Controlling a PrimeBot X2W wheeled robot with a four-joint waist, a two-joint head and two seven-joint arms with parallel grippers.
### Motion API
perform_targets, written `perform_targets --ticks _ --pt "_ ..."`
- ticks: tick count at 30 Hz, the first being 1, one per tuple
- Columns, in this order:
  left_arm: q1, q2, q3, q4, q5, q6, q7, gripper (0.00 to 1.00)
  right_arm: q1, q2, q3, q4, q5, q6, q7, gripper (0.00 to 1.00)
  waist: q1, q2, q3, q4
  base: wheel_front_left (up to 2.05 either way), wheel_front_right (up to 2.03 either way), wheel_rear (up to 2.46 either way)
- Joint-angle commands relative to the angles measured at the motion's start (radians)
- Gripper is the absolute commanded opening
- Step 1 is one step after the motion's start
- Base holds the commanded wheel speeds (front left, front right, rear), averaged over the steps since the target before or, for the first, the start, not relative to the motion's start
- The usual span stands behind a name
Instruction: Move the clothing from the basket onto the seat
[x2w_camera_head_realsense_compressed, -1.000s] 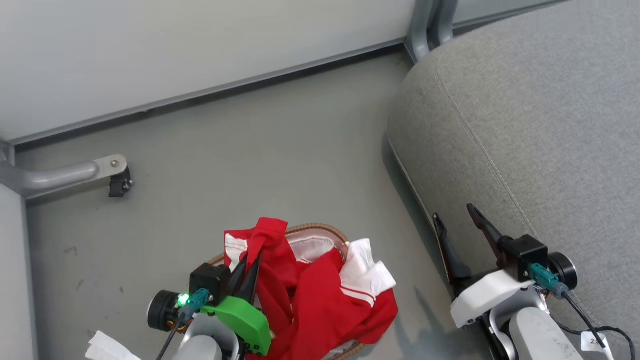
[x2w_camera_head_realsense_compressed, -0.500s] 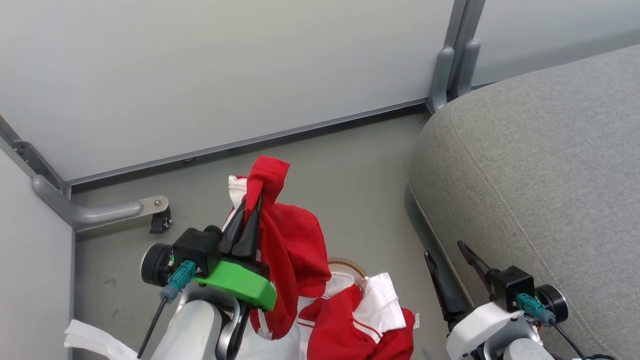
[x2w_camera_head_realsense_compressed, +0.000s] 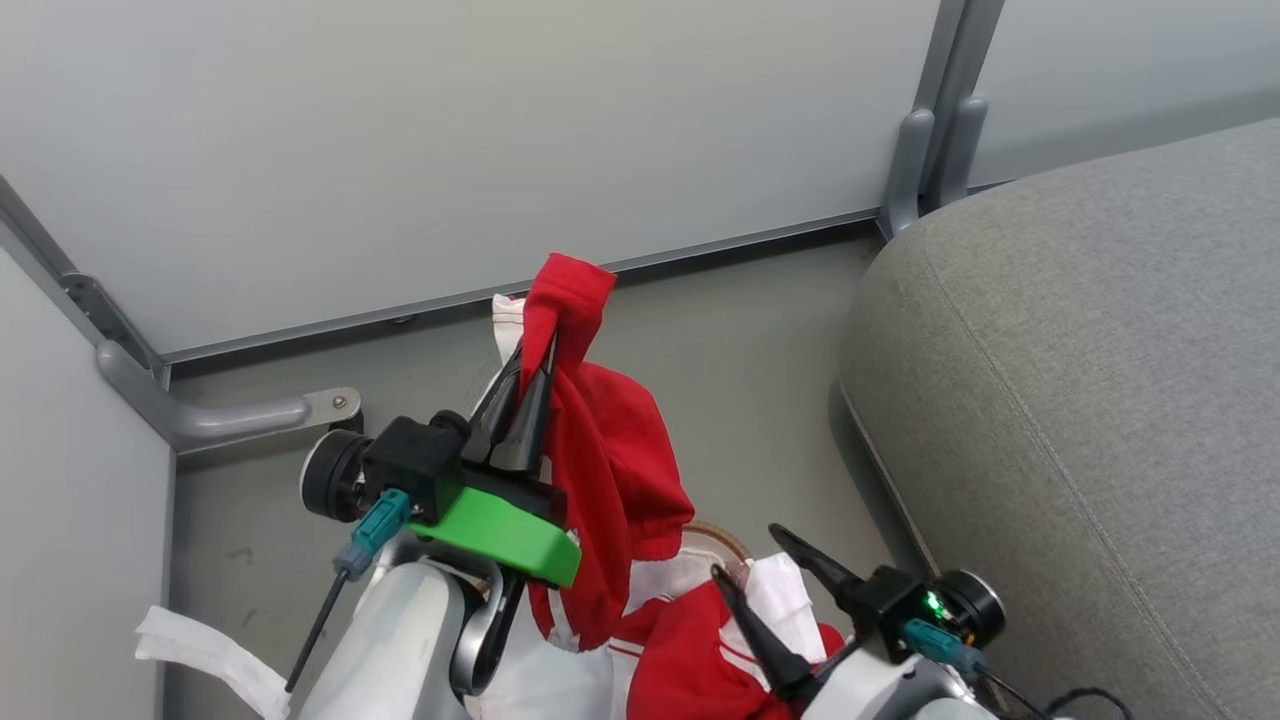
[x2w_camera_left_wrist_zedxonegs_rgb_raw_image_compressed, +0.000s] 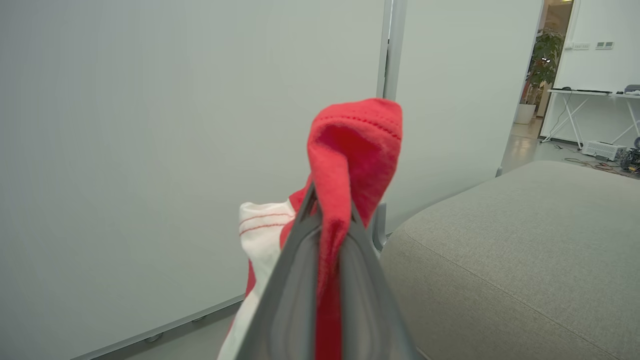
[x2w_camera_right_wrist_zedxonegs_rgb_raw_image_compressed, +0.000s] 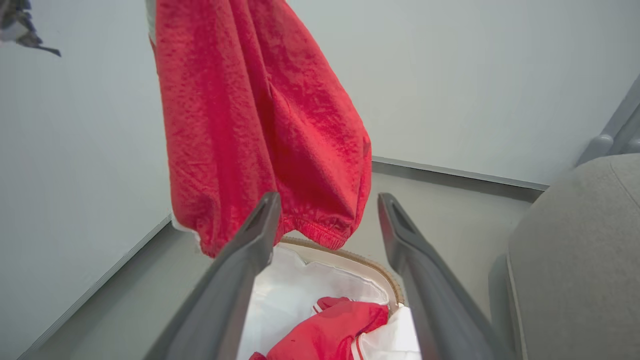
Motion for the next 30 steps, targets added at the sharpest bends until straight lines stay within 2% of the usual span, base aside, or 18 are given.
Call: perform_targets --ticks 1,6,11,17,23,24,25,26,30 --pt "-0.016 0.002 -0.007 -0.007 -0.008 -0.003 0.000 0.00 -0.033 -0.007 0.035 0.000 0.014 -0.001 -0.005 1.00 0.0001 0.0000 0.004 0.010 0.00 0.00 0.00" --pt "-0.026 0.002 -0.033 -0.014 -0.021 0.000 0.000 0.00 -0.139 -0.002 0.143 0.018 0.045 -0.001 -0.005 1.00 0.0001 0.0000 0.010 0.030 0.00 0.00 0.00" --pt "-0.038 0.002 -0.061 -0.022 -0.037 0.004 0.000 0.00 -0.242 0.009 0.237 0.092 0.070 -0.001 -0.005 1.00 0.0001 0.0000 0.014 0.056 0.00 0.00 0.00" --pt "-0.053 0.002 -0.111 -0.047 -0.056 0.009 0.000 0.00 -0.310 0.019 0.270 0.193 0.077 -0.001 -0.005 1.00 0.0001 0.0000 0.020 0.093 0.00 0.00 0.00" --pt "-0.067 0.002 -0.168 -0.079 -0.073 0.011 0.000 0.00 -0.332 0.025 0.294 0.244 0.108 -0.001 -0.005 1.00 0.0001 0.0000 0.024 0.127 0.00 0.00 0.00" --pt "-0.068 0.002 -0.175 -0.079 -0.076 0.011 0.000 0.00 -0.332 0.026 0.296 0.241 0.114 -0.001 -0.005 0.85 0.0001 0.0000 0.025 0.130 0.00 0.00 0.00" --pt "-0.069 0.002 -0.180 -0.077 -0.079 0.014 0.000 0.00 -0.329 0.026 0.303 0.235 0.129 -0.001 -0.005 0.21 0.0001 0.0000 0.025 0.134 0.00 0.00 0.00" --pt "-0.069 0.002 -0.182 -0.074 -0.078 0.014 0.000 0.00 -0.327 0.026 0.299 0.226 0.136 -0.001 -0.005 0.00 0.0001 0.0000 0.025 0.135 0.00 0.00 0.00" --pt "-0.068 0.002 -0.184 -0.066 -0.083 0.019 0.000 0.00 -0.316 0.024 0.289 0.207 0.152 -0.001 -0.005 0.00 0.0001 0.0000 0.033 0.137 0.00 0.00 0.00"
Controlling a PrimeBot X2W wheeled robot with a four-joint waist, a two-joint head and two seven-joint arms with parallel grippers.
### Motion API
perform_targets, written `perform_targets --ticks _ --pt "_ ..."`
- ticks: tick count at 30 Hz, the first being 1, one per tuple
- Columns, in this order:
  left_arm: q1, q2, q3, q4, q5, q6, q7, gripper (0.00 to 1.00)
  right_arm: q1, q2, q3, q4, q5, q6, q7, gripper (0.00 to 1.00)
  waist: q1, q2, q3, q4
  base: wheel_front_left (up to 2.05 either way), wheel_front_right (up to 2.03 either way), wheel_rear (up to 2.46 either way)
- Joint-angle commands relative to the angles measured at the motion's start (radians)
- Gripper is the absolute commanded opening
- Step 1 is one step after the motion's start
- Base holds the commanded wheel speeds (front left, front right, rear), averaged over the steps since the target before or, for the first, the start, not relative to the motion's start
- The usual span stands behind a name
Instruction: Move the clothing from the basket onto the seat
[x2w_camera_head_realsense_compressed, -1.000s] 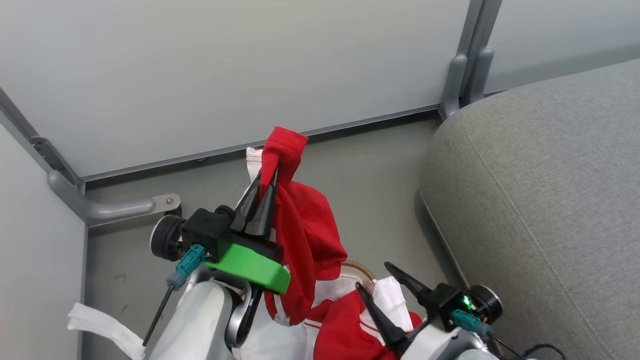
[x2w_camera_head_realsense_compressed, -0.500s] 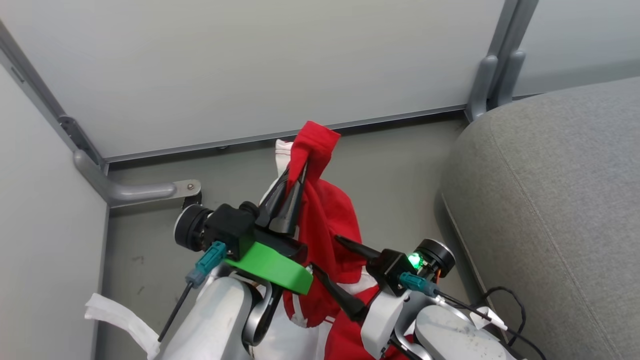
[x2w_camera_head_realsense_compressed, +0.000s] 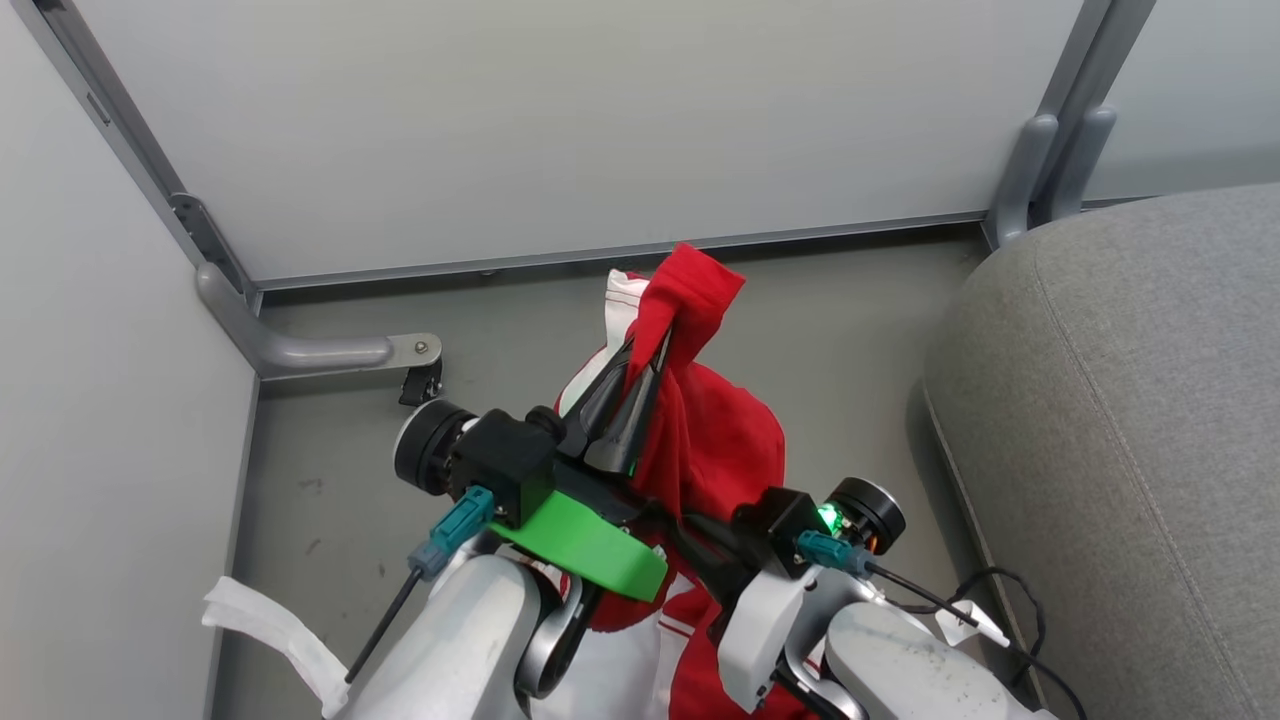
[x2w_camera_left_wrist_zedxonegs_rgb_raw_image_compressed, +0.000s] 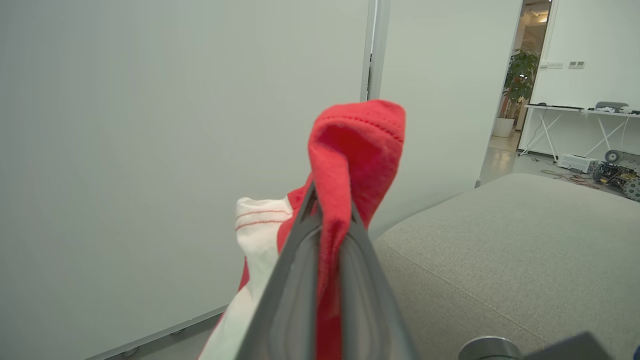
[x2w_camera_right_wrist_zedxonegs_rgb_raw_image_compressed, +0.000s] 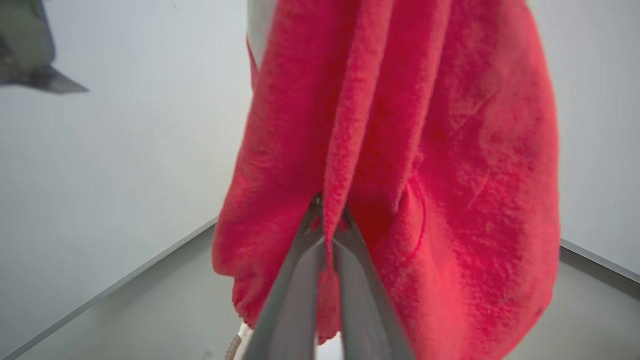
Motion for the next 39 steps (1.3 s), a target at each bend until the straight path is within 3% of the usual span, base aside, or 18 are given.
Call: perform_targets --ticks 1,4,5,6,7,17,32,39 --pt "-0.011 0.002 0.004 0.002 -0.002 0.005 0.000 0.00 0.009 -0.004 -0.010 -0.003 0.001 -0.001 -0.005 0.00 0.0000 0.0000 0.004 -0.001 0.00 0.00 0.00" --pt "-0.007 0.002 0.009 0.019 0.004 0.005 0.000 0.00 0.017 -0.004 -0.023 -0.010 -0.001 -0.001 -0.005 0.00 0.0000 0.0000 0.008 -0.008 0.00 0.00 0.00" --pt "-0.009 0.002 0.013 0.018 0.009 0.005 0.000 0.12 0.020 -0.004 -0.029 -0.011 -0.002 -0.001 -0.005 0.00 0.0000 0.0000 0.009 -0.012 0.00 0.00 0.00" --pt "-0.012 0.002 0.016 0.017 0.019 0.005 0.000 0.40 0.024 -0.004 -0.032 -0.013 -0.006 -0.001 -0.005 0.00 0.0000 0.0000 0.010 -0.016 0.00 0.00 0.00" --pt "-0.011 0.002 0.016 0.024 0.029 0.005 0.001 1.00 0.028 -0.004 -0.035 -0.015 -0.008 -0.001 -0.005 0.00 0.0000 0.0000 0.009 -0.020 0.00 0.00 0.00" --pt "0.059 0.002 0.077 0.070 0.086 -0.005 0.001 1.00 0.065 -0.004 -0.047 -0.065 -0.019 -0.001 -0.005 0.00 0.0000 0.0000 -0.006 -0.138 0.00 0.00 0.00" --pt "0.124 0.011 0.184 0.091 0.159 -0.015 0.001 1.00 0.105 -0.003 -0.061 -0.125 -0.033 -0.001 -0.005 0.00 0.0000 0.0000 0.036 -0.499 0.00 0.00 0.00" --pt "0.053 0.026 0.097 0.109 0.147 -0.017 0.001 1.00 0.135 -0.007 -0.206 -0.192 -0.086 -0.001 -0.005 0.00 0.0000 0.0000 0.106 -0.534 0.00 0.00 0.00"
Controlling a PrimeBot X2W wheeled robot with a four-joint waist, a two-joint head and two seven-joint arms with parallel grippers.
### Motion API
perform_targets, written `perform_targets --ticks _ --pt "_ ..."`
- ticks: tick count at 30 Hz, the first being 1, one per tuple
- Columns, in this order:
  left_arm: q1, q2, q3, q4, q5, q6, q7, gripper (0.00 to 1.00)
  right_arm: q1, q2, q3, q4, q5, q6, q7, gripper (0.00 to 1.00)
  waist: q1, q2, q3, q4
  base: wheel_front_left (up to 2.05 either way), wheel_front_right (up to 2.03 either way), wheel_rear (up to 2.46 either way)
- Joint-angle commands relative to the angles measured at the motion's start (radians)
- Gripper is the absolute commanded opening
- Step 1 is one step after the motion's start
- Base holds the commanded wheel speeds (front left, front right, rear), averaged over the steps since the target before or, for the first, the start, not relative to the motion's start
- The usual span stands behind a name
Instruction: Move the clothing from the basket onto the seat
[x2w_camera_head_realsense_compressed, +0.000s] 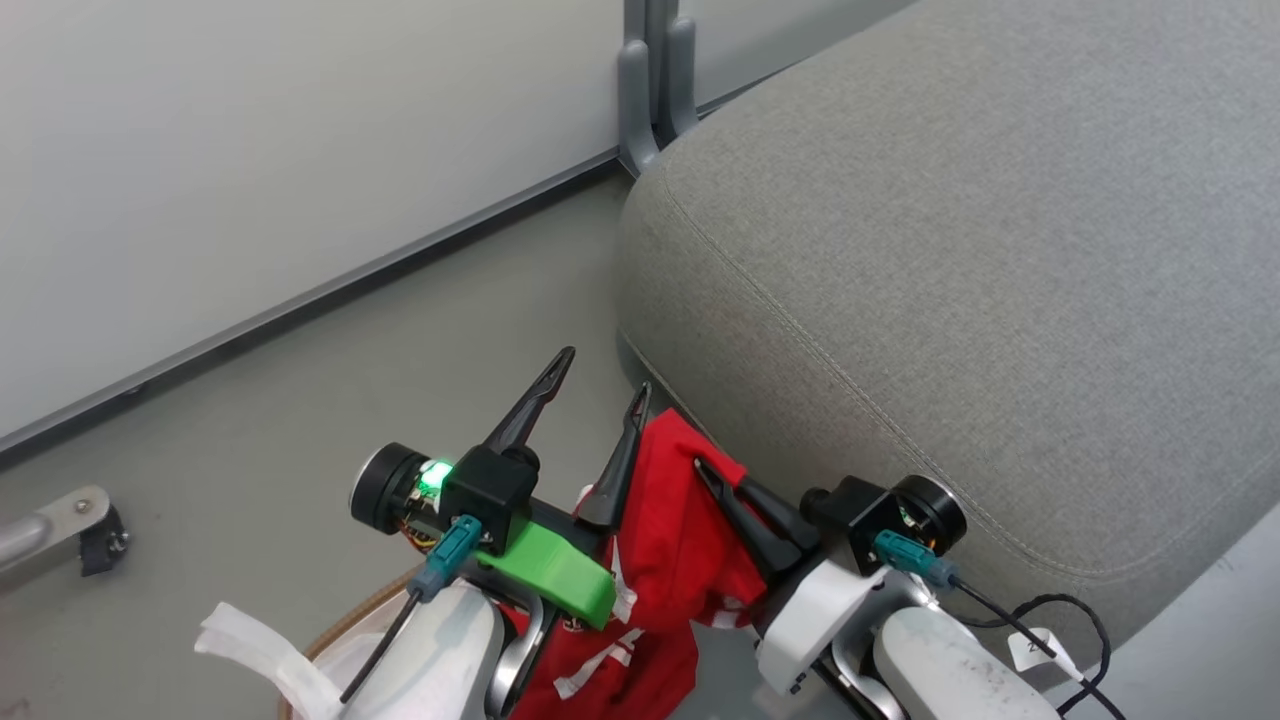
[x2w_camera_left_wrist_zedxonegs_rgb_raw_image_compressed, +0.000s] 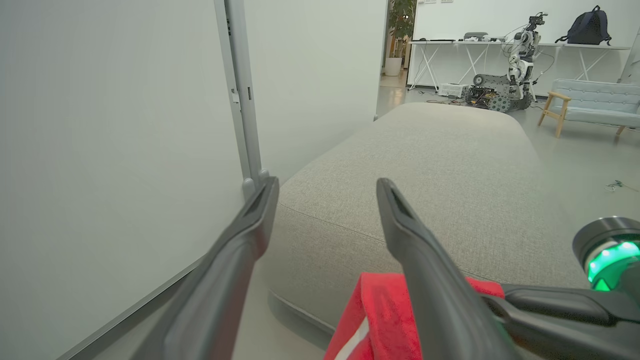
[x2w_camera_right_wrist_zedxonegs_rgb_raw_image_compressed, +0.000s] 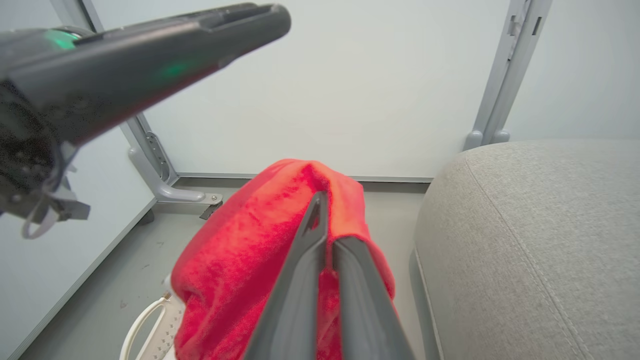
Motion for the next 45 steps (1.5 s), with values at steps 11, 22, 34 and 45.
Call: perform_targets --ticks 11,22,34,45 --pt "-0.049 0.068 -0.062 -0.013 -0.049 -0.003 0.001 1.00 -0.074 -0.059 -0.132 -0.101 -0.094 -0.001 -0.005 0.00 0.0000 0.0000 0.148 -0.063 0.11 0.11 0.11" --pt "-0.062 0.153 -0.049 -0.076 -0.022 -0.003 0.001 1.00 -0.415 -0.244 -0.243 -0.060 -0.163 -0.001 -0.005 0.00 0.0000 0.0000 0.315 -0.060 0.00 0.00 0.00" --pt "-0.151 0.203 -0.096 -0.161 0.011 -0.003 0.001 1.00 -0.703 -0.447 -0.370 0.153 -0.283 -0.001 -0.003 0.00 0.0000 0.0000 0.486 0.052 0.00 0.00 0.00" --pt "-0.223 0.221 -0.118 -0.194 0.001 -0.004 0.001 1.00 -0.715 -0.415 -0.668 0.269 -0.322 -0.001 -0.003 0.00 0.0000 0.0000 0.595 0.158 0.00 0.00 0.00"
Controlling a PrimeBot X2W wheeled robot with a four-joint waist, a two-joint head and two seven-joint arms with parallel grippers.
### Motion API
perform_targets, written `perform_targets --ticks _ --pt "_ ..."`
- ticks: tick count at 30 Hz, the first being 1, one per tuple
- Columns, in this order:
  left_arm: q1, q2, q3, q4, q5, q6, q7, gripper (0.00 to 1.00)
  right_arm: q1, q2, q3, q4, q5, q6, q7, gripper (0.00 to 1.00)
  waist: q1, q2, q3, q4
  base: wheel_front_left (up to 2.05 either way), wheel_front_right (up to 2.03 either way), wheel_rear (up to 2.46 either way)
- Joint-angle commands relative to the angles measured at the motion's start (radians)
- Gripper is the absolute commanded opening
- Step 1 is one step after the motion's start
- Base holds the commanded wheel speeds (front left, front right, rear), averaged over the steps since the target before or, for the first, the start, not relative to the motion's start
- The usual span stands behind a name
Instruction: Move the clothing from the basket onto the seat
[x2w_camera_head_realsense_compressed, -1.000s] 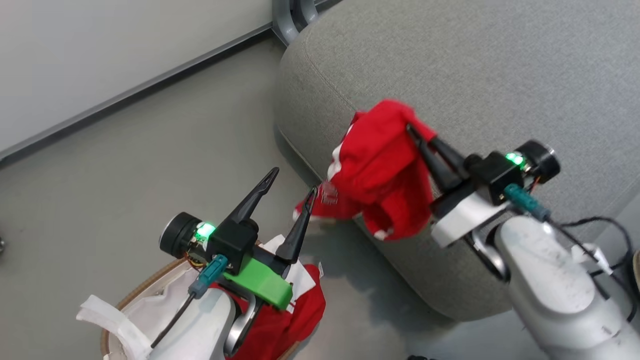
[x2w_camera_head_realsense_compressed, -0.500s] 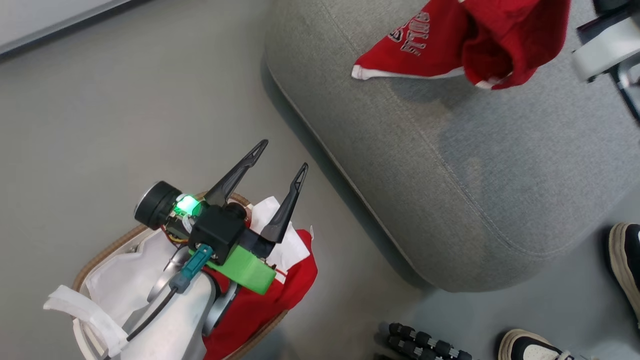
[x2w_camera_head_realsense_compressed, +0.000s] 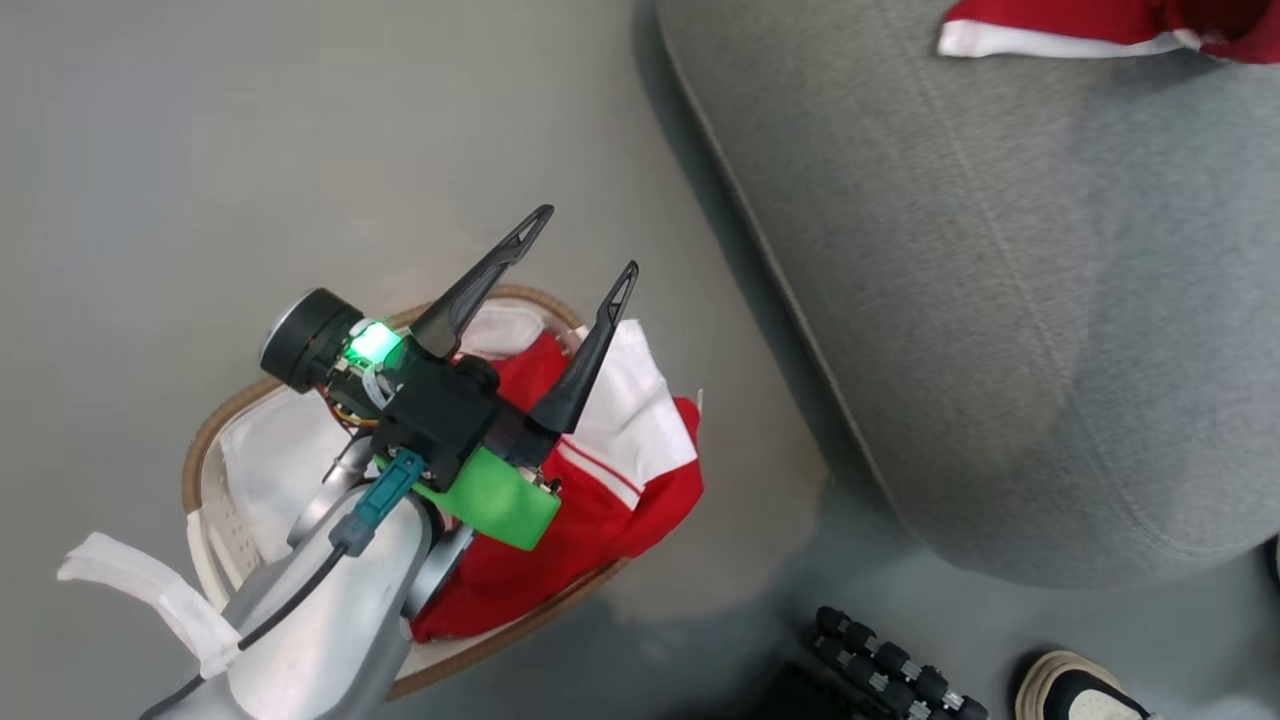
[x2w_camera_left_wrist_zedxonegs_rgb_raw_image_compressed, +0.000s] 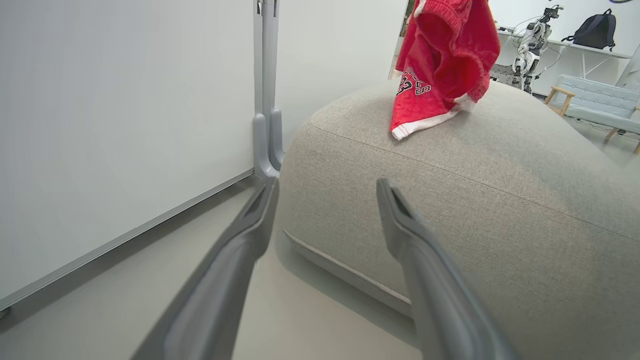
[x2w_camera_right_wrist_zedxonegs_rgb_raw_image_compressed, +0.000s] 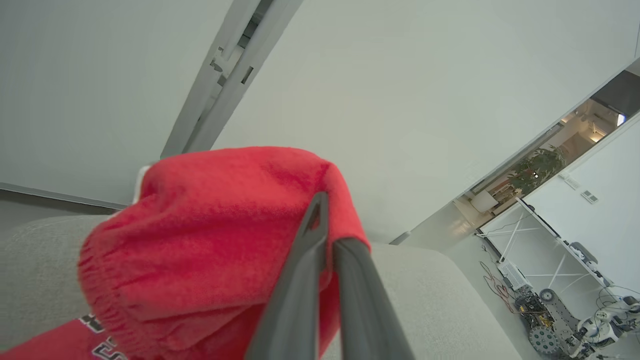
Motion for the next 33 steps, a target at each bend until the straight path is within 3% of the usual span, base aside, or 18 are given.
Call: perform_targets --ticks 1,8,9,10,11,16,21,27,33 --pt "-0.023 0.011 0.001 -0.003 -0.006 -0.003 0.001 1.00 0.025 0.015 -0.024 0.008 -0.012 -0.001 0.000 0.00 -0.0002 -0.0001 0.066 0.062 0.00 0.00 0.00" --pt "-0.018 0.011 -0.003 0.005 -0.019 -0.003 0.001 1.00 0.149 0.116 -0.211 0.064 -0.063 -0.001 0.000 0.00 -0.0002 -0.0001 0.062 0.079 0.00 0.00 0.00" --pt "-0.011 0.008 -0.003 0.009 -0.020 -0.003 0.001 1.00 0.168 0.129 -0.229 0.066 -0.069 -0.001 0.000 0.17 -0.0002 -0.0001 0.052 0.078 0.00 0.00 0.00" --pt "-0.006 0.005 -0.005 0.012 -0.020 -0.003 0.001 1.00 0.190 0.139 -0.244 0.061 -0.074 -0.001 0.000 0.53 -0.0002 -0.0001 0.041 0.077 0.00 0.00 0.00" --pt "-0.001 0.004 -0.007 0.016 -0.022 -0.003 0.001 1.00 0.208 0.150 -0.252 0.058 -0.078 -0.001 0.000 1.00 -0.0002 -0.0001 0.030 0.074 0.00 0.00 0.00" --pt "0.026 -0.020 -0.020 0.033 -0.033 -0.003 0.001 1.00 0.317 0.192 -0.279 0.007 -0.058 -0.001 0.000 1.00 -0.0002 -0.0001 -0.050 0.064 0.00 0.00 0.00" --pt "0.056 -0.046 -0.014 0.058 -0.049 -0.003 0.001 1.00 0.400 0.212 -0.235 -0.047 -0.006 -0.001 0.000 1.00 -0.0002 -0.0001 -0.135 0.062 0.00 0.00 0.00" --pt "0.105 -0.084 0.018 0.089 -0.058 -0.003 0.001 1.00 0.480 0.212 -0.107 -0.142 0.093 -0.001 0.000 1.00 -0.0002 -0.0001 -0.232 0.085 0.00 0.00 0.00" --pt "0.164 -0.120 0.116 0.129 -0.049 -0.002 0.001 1.00 0.537 0.226 0.032 -0.236 0.190 -0.001 0.000 1.00 -0.0002 -0.0001 -0.305 0.143 0.00 0.00 0.00"
